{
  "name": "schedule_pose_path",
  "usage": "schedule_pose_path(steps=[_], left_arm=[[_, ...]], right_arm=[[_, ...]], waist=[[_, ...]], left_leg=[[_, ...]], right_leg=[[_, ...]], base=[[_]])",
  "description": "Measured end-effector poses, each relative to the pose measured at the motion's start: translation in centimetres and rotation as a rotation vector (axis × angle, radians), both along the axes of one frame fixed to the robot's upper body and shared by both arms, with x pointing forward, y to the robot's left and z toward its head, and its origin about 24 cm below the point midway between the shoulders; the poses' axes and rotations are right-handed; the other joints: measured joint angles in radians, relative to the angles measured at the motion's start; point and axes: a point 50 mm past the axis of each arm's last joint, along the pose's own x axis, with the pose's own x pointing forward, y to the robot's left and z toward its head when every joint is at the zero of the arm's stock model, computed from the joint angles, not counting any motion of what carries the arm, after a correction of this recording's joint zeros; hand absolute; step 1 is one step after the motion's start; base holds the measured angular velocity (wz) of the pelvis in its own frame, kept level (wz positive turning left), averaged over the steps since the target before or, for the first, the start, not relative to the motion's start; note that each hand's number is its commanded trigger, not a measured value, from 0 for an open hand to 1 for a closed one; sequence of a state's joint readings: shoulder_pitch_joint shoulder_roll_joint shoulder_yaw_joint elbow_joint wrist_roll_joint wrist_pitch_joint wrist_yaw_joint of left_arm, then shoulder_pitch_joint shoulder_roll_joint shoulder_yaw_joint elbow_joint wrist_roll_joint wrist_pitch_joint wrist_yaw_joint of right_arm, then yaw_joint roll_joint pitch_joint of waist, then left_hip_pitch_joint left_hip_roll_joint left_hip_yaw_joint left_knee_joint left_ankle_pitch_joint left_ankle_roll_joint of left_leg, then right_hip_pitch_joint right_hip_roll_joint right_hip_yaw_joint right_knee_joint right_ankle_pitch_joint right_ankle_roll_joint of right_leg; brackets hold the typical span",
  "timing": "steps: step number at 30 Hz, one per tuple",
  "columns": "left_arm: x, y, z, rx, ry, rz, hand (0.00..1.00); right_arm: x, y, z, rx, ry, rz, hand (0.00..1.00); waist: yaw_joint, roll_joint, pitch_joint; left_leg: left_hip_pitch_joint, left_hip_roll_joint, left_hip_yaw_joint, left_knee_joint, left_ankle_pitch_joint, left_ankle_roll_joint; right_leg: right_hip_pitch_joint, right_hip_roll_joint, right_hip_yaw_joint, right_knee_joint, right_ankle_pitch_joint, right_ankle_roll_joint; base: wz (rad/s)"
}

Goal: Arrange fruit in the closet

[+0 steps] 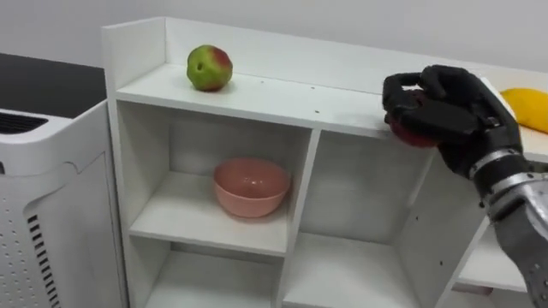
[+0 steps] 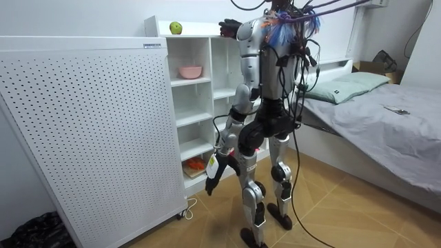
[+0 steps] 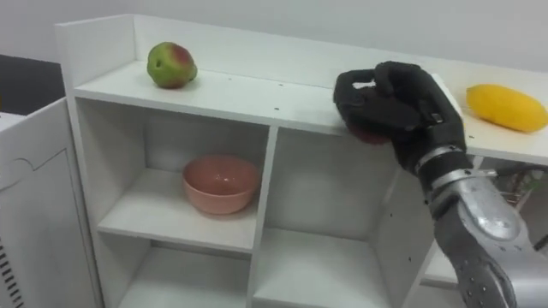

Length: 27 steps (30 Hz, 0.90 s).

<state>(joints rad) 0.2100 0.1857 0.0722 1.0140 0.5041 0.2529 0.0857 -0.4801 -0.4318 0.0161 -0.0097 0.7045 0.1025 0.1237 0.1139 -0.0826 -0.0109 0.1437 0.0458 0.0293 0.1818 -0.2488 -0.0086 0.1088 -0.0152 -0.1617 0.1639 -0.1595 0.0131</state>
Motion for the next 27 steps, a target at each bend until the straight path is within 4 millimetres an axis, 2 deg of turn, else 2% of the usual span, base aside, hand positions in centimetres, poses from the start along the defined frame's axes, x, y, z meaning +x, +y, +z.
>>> schedule_pose_path(steps=[4,7,12,15,16,18,20,21,23,24,26,27], left_arm=[[-0.6,-0.4,-0.3,0.000,0.013,0.005,0.00],[-0.9,-0.7,-0.4,-0.007,0.027,0.006,0.00],[-1.3,-0.8,-0.5,-0.006,0.053,-0.025,0.00],[-1.0,-1.1,-0.6,-0.011,0.050,-0.047,0.00],[-0.6,-1.3,-0.6,-0.017,0.048,-0.066,0.00],[0.2,-1.7,-0.7,-0.030,0.032,-0.083,0.00],[1.8,-2.3,-0.7,-0.047,-0.003,-0.103,0.00],[2.3,-2.4,-0.7,-0.050,-0.010,-0.110,0.00],[2.9,-2.6,-0.8,-0.053,-0.025,-0.089,0.00],[3.0,-2.6,-0.8,-0.054,-0.026,-0.092,0.00],[3.4,-3.1,-0.9,-0.065,-0.033,-0.112,0.00],[3.4,-3.3,-0.9,-0.069,-0.032,-0.110,0.00]], right_arm=[[-1.9,2.8,-3.7,0.119,0.144,0.224,1.00],[-2.2,3.8,-4.7,0.142,0.186,0.284,1.00],[-2.5,4.7,-4.9,0.226,0.202,0.360,1.00],[-3.0,5.4,-6.8,0.315,0.262,0.414,1.00],[-3.1,5.6,-8.1,0.334,0.313,0.424,1.00],[-2.9,5.9,-9.8,0.393,0.385,0.426,1.00],[-2.5,5.6,-12.3,0.485,0.486,0.384,1.00],[-2.5,5.5,-12.9,0.509,0.512,0.371,1.00],[-2.4,5.2,-15.1,0.592,0.600,0.318,1.00],[-2.5,5.1,-15.6,0.606,0.618,0.302,1.00],[-2.4,4.4,-17.6,0.696,0.677,0.221,1.00],[-2.5,4.2,-18.3,0.719,0.698,0.192,1.00]], waist=[[0.005,0.001,0.0014],[0.010,0.005,0.0037],[0.002,0.003,0.0018],[0.003,0.004,0.0012],[0.004,0.007,0.0016],[0.002,0.016,0.0068],[0.002,0.035,0.0139],[0.005,0.041,0.0172],[0.003,0.071,0.0272],[0.001,0.073,0.0229],[-0.003,0.106,0.0241],[-0.004,0.113,0.0231]], left_leg=[[0.009,-0.001,0.011,-0.004,0.000,0.000],[0.004,-0.002,0.011,-0.004,0.000,0.000],[-0.021,-0.001,-0.003,0.000,0.000,0.000],[-0.047,0.000,-0.007,0.010,0.000,0.000],[-0.064,-0.002,-0.006,0.023,0.000,0.000],[-0.095,-0.003,-0.007,0.044,0.000,0.001],[-0.146,-0.006,-0.007,0.068,0.001,0.003],[-0.158,-0.006,-0.007,0.075,0.001,0.003],[-0.204,-0.007,-0.008,0.090,0.002,0.003],[-0.219,-0.007,-0.008,0.095,0.002,0.004],[-0.271,-0.010,-0.001,0.113,0.006,0.006],[-0.281,-0.013,0.000,0.119,0.010,0.007]], right_leg=[[0.009,0.000,0.022,-0.012,0.000,0.000],[0.003,0.000,0.020,-0.009,0.000,0.000],[-0.012,-0.001,0.002,-0.002,0.002,-0.002],[-0.034,-0.003,-0.012,0.008,0.003,-0.003],[-0.048,-0.005,-0.017,0.011,0.004,-0.004],[-0.078,-0.010,-0.022,0.028,0.004,-0.004],[-0.124,-0.018,-0.032,0.051,0.004,-0.004],[-0.137,-0.019,-0.032,0.059,0.004,-0.004],[-0.181,-0.022,-0.033,0.080,0.005,-0.006],[-0.198,-0.024,-0.033,0.088,0.005,-0.006],[-0.269,-0.033,-0.034,0.133,0.004,-0.006],[-0.283,-0.037,-0.035,0.142,0.003,-0.007]], base=[[-0.05],[0.00],[0.10],[0.04],[0.00],[0.06],[0.11],[0.00],[0.00],[-0.06],[-0.10],[-0.05]])
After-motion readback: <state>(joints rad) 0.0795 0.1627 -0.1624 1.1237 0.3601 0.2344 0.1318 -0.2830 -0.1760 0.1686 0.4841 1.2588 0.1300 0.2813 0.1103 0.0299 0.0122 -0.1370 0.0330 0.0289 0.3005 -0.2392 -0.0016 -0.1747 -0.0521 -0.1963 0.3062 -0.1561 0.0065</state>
